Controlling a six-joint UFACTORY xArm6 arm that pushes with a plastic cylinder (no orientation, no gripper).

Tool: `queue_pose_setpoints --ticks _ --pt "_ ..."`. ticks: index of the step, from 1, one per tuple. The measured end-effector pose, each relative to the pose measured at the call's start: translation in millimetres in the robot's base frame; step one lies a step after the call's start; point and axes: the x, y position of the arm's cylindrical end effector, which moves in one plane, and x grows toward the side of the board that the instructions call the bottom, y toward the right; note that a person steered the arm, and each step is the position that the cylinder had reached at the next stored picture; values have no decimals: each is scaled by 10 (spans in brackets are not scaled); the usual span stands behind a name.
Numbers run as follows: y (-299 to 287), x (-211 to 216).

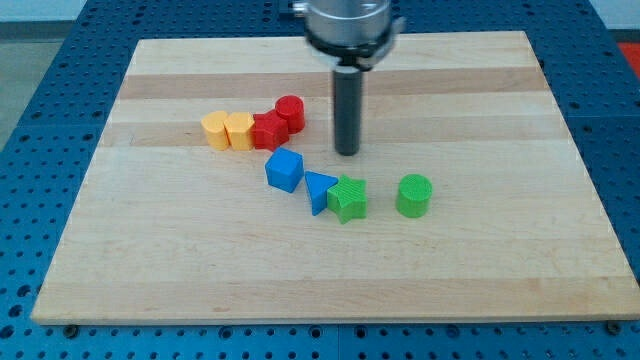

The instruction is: Separate red circle and the red star

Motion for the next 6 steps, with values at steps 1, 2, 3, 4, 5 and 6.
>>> queue_pose_setpoints --ticks 1,2,3,4,5,6 --pt "225 -838" --pt "-359 -1439" --pt "-1239 -1304" --pt "-1535 -995" --pt "-1512 -770" --pt "-1348 -598"
